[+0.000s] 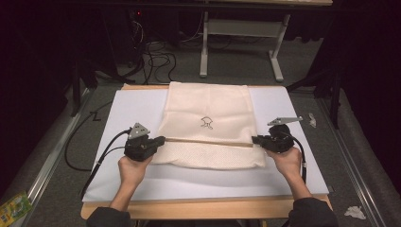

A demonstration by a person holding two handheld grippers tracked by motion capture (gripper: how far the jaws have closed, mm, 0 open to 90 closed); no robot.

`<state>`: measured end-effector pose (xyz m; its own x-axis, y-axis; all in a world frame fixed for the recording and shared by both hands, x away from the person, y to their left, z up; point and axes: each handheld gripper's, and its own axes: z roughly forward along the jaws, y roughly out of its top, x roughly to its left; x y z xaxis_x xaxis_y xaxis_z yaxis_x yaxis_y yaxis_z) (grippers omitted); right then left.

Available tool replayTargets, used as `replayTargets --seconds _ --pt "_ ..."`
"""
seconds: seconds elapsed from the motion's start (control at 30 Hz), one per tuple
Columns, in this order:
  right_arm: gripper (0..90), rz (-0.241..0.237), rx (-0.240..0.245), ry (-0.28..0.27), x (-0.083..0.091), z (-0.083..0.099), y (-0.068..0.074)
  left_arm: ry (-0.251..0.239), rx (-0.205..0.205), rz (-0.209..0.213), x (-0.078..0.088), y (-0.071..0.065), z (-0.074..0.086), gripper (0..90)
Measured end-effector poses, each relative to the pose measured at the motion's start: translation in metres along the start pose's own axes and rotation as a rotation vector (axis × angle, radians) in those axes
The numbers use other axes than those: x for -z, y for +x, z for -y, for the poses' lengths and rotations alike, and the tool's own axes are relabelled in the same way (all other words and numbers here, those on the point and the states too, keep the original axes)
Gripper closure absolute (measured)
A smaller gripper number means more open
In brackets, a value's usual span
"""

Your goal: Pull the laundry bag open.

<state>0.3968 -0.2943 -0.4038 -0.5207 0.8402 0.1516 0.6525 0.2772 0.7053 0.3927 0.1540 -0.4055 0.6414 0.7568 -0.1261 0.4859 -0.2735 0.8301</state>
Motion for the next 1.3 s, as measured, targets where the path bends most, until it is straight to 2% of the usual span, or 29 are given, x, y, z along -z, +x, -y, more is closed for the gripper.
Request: replayTargets --seconds 0.77,1.3 --pt "86.1 0.016 0.003 0.003 0.001 0.001 -0.003 -0.006 0.017 -0.040 0.015 0.013 0.003 87.0" --pt "86.1 0.026 0.004 0.010 0.002 0.002 -0.005 0.012 0.030 -0.069 0.021 0.023 0.006 87.1"
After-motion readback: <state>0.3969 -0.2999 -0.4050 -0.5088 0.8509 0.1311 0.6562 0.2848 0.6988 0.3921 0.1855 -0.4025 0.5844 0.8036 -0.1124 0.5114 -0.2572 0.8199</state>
